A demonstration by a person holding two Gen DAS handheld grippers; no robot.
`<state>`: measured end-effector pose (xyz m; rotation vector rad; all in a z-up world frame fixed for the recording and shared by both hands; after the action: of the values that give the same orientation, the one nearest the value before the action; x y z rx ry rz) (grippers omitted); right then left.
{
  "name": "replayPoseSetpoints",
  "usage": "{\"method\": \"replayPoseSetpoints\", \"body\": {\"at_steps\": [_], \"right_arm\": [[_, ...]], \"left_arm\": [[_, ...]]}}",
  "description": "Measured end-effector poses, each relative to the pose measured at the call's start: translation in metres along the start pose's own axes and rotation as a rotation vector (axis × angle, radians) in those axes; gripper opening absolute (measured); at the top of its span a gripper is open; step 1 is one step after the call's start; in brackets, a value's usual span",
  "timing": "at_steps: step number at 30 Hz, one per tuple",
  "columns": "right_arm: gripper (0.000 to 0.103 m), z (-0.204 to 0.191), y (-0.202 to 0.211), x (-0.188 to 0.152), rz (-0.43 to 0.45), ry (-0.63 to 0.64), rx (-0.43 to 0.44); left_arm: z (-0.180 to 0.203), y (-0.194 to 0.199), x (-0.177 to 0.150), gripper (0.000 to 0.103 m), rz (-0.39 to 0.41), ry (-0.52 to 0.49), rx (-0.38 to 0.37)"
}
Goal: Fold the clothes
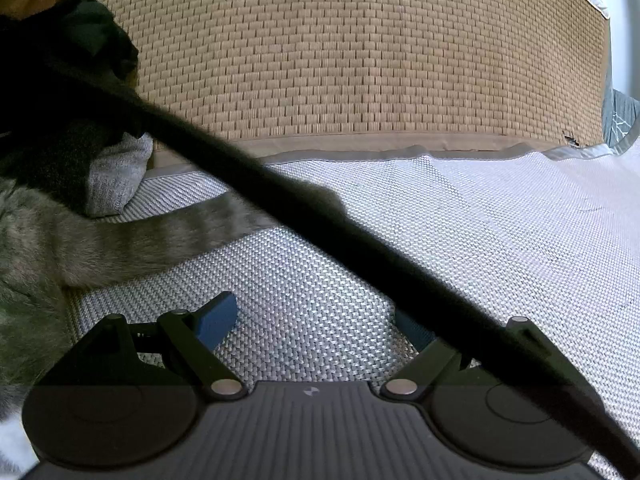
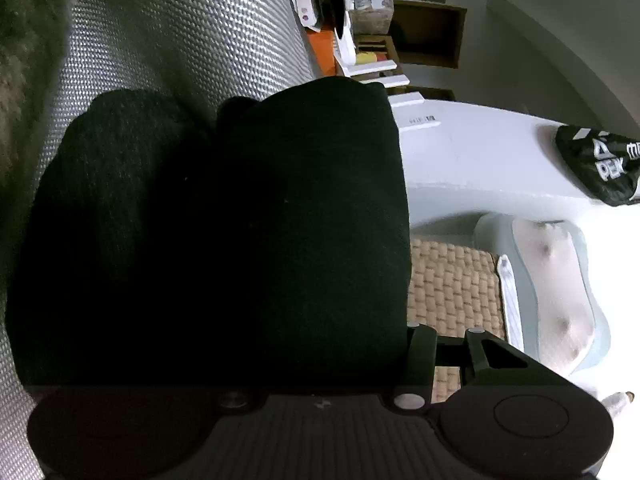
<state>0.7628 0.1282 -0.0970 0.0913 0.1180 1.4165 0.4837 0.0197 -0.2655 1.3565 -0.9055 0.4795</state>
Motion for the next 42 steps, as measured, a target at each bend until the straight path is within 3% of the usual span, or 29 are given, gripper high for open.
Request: {"method": "replayPoseSetpoints", "body": {"at_steps": [31,42], "right_arm": [[0.055,-0.033,-0.016,0.031,0.026,0.02,-0.002],[0.075,-0.046,0.001,0.027,0.048,0.1,0.081]], "left_arm": [[-0.002,0.004,0.002,0.09,0.004,-0.002,-0.002],[-0.002,0.006,0.002,0.09,0.005,-0.002,-0.004]]}}
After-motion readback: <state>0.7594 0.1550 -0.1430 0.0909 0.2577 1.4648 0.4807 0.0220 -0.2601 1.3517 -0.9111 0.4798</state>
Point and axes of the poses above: each gripper's, at about its wrist camera, not at the fingertips, and y roughly against the way its jaws point, z to its right, x to its top, the point moved 5 cm from there along -y, roughly the way its jaws point, and after that the axes turned 6 degrees about -z, right-handed, at the moved point
